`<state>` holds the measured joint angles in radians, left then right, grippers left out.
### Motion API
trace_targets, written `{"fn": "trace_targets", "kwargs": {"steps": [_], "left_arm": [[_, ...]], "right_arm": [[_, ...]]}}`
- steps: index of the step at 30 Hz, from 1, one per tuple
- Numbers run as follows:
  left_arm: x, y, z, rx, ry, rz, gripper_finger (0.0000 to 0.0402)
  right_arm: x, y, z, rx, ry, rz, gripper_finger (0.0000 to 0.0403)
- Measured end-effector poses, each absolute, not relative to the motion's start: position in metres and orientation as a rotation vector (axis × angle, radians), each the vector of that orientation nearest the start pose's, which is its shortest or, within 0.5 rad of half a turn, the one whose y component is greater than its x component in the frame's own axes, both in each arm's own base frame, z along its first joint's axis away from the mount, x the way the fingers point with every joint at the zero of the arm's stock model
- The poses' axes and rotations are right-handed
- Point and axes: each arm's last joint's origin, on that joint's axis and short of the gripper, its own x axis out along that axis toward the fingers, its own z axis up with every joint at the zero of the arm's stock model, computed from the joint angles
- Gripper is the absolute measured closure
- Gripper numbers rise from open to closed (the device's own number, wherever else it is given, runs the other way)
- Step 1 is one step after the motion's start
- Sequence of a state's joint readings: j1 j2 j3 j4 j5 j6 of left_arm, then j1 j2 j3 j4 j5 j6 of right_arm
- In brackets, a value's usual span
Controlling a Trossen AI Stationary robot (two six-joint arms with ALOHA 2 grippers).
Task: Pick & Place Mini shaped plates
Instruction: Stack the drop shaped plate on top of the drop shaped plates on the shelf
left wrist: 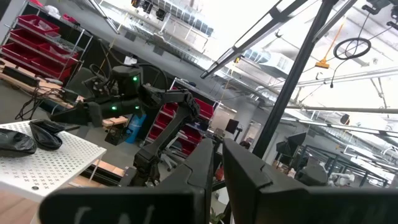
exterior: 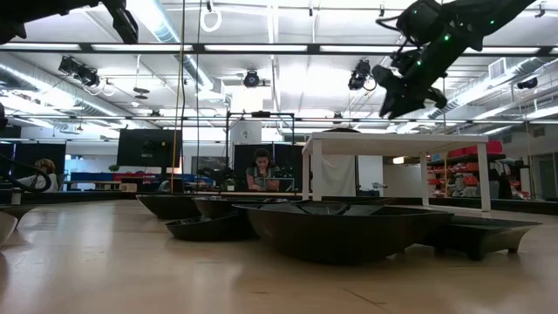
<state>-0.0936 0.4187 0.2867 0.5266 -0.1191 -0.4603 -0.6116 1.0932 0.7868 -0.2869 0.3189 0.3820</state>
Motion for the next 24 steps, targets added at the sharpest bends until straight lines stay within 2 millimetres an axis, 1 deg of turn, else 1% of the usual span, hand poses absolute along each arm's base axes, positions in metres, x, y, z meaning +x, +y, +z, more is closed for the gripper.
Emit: {"fn": "trace_targets", "kwargs": {"steps": [3,5,8,11,16,20,24], "left_arm": [[0.118,-0.008,0.275,-0.496,-0.392,-0.066,0.0360],[0.118,-0.008,0.275,-0.496,-0.392,-0.066,0.0360],[0.118,-0.008,0.275,-0.496,-0.392,-0.066,0.0360],[0.118,-0.008,0.275,-0.496,-0.392,-0.066,0.0360],[0.118,-0.008,0.275,-0.496,-0.392,-0.066,0.0360],[0.118,-0.008,0.275,-0.496,-0.392,-0.066,0.0360],[0.118,-0.008,0.275,-0.496,-0.392,-0.066,0.0360]], "right_arm": [[0.188,-0.130,0.266,0.454,0.462,-0.902,0.0284],[0.190,-0.124,0.263,0.474,0.497,-0.883,0.0293],[0.187,-0.120,0.258,0.478,0.552,-0.943,0.0313],[0.184,-0.119,0.255,0.479,0.578,-1.016,0.0337],[0.187,-0.121,0.252,0.480,0.581,-1.022,0.0373],[0.191,-0.125,0.245,0.467,0.614,-1.052,0.0392],[0.194,-0.128,0.241,0.460,0.613,-1.100,0.0400]]}}
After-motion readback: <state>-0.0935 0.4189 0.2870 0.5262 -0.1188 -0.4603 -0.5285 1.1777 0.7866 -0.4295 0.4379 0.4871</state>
